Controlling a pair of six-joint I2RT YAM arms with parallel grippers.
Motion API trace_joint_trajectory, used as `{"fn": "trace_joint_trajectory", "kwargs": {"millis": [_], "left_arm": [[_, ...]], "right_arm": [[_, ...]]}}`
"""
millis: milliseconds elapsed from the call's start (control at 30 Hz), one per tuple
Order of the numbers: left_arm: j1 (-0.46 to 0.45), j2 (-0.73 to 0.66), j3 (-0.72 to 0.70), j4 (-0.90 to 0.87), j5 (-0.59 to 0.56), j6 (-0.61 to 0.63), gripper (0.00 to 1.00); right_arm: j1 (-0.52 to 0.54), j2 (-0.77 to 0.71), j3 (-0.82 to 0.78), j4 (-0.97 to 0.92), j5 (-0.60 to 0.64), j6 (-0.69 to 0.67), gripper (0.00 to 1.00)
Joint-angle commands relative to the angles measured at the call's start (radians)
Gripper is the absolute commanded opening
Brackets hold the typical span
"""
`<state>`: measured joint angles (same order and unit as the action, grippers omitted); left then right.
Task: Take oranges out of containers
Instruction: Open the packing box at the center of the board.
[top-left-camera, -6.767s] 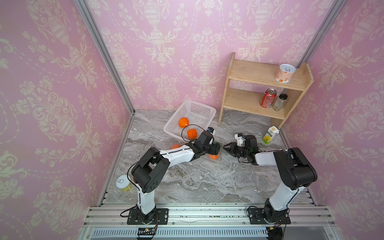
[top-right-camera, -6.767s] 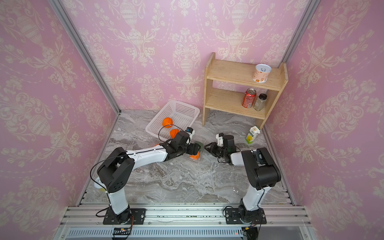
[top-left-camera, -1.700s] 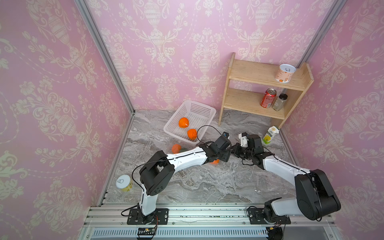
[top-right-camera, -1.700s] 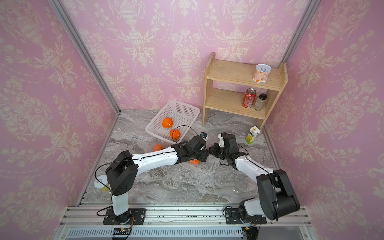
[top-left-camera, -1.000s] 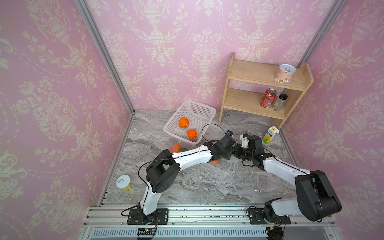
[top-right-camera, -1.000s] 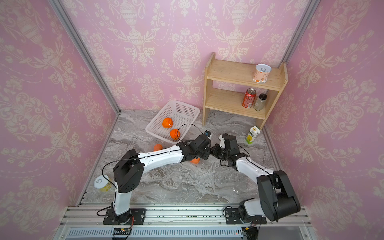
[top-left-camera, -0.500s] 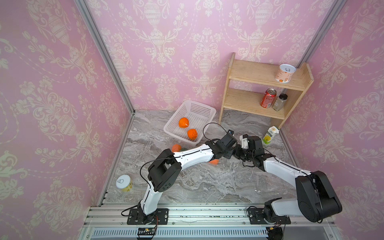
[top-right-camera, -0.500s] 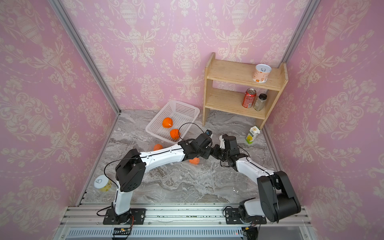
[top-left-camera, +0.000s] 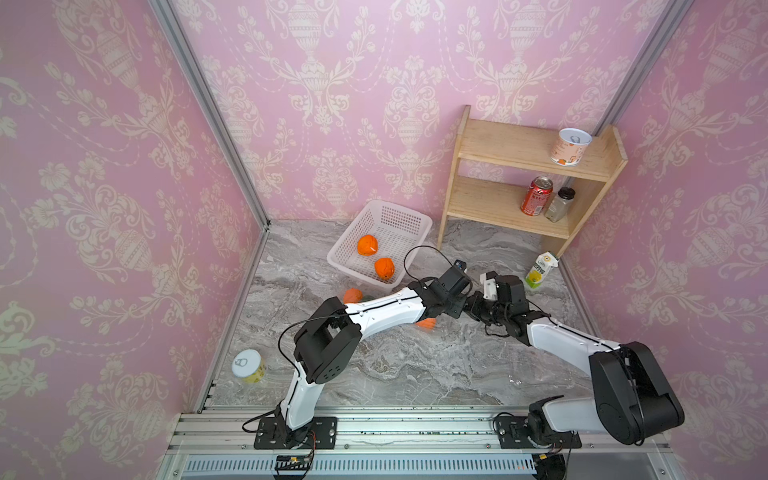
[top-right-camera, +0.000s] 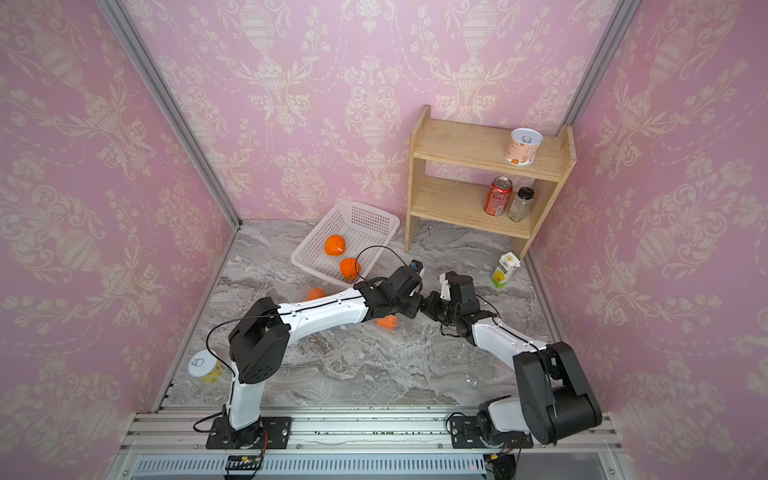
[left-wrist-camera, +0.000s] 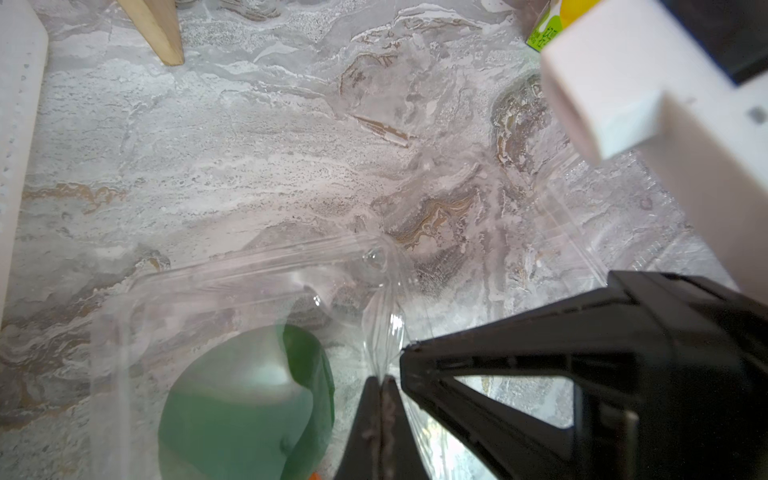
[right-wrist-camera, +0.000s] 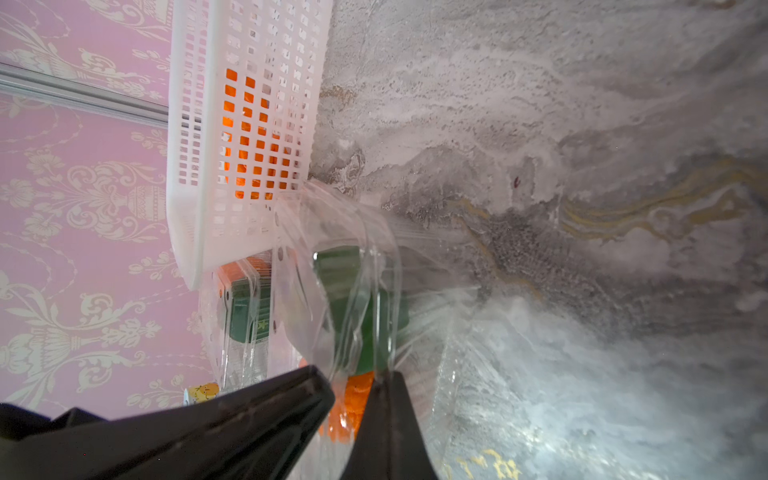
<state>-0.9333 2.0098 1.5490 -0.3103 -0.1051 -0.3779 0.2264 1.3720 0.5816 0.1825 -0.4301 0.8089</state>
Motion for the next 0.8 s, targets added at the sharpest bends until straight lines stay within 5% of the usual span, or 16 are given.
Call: {"fn": "trace_joint_trajectory", "kwargs": {"millis": [0,767], "left_arm": [[0.04,-0.042,-0.041,-0.054,-0.016,0.027,0.0],[0.121,-0.152,-0.107,-0.041,-0.054,0.05,0.0]], "right_arm": [[-0.017,-0.049,-0.012,0.047,0.004,0.004,0.0],[-0.052,-0.038,-0.057,0.051,0.024,0.006,0.0]]}}
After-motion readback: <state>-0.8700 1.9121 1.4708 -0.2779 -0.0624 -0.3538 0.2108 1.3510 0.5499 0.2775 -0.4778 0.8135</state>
